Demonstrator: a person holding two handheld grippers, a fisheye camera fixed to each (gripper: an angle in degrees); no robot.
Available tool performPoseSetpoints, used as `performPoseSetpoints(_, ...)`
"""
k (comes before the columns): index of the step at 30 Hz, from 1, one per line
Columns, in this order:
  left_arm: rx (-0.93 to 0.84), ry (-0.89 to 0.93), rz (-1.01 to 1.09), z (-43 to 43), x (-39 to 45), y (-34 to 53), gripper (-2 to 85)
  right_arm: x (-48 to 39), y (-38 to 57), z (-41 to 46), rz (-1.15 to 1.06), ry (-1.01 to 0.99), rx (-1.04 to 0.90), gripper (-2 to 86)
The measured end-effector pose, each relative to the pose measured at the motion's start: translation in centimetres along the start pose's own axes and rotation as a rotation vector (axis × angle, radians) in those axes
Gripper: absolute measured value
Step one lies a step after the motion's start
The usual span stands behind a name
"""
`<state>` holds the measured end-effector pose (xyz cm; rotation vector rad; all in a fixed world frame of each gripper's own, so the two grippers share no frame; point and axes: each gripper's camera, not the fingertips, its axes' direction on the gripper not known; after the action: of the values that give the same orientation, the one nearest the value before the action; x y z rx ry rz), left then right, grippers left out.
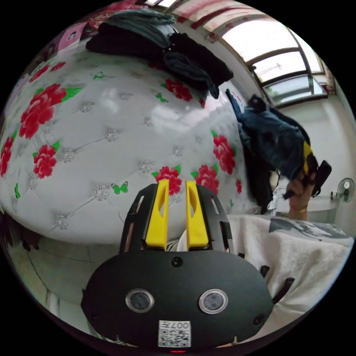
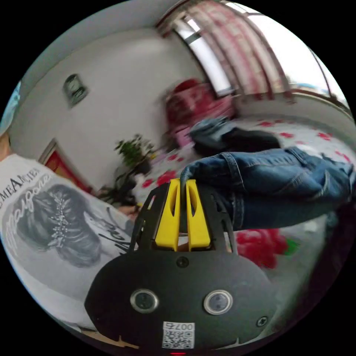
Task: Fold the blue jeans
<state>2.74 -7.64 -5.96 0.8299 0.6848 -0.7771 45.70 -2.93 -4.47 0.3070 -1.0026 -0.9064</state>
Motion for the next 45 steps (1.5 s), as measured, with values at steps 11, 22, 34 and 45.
performPoseSetpoints(11, 0.231, -0.200, -0.221, -11.3, -7.3, 4.0, 7.9, -1.3, 0.8, 14.5, -0.097, 0.112, -0.443, 4.5)
performPoseSetpoints(22, -0.092, -0.184, 0.070, -0.1, -0.3, -6.9, 16.1, 11.3, 2.7, 13.6, 0.298, 0.331, -0.404, 5.9)
performPoseSetpoints(34, -0.001, -0.365, 0.198, -5.4, -0.6, -11.5, 3.2, 9.5, 2.8, 26.7, 0.105, -0.105, -0.821, 5.7)
performPoseSetpoints(45, 0.350, -0.486, -0.142, -21.1, -9.0, -8.2, 6.1, 25.9, -10.1, 11.5, 0.311, 0.494, -0.275, 8.6)
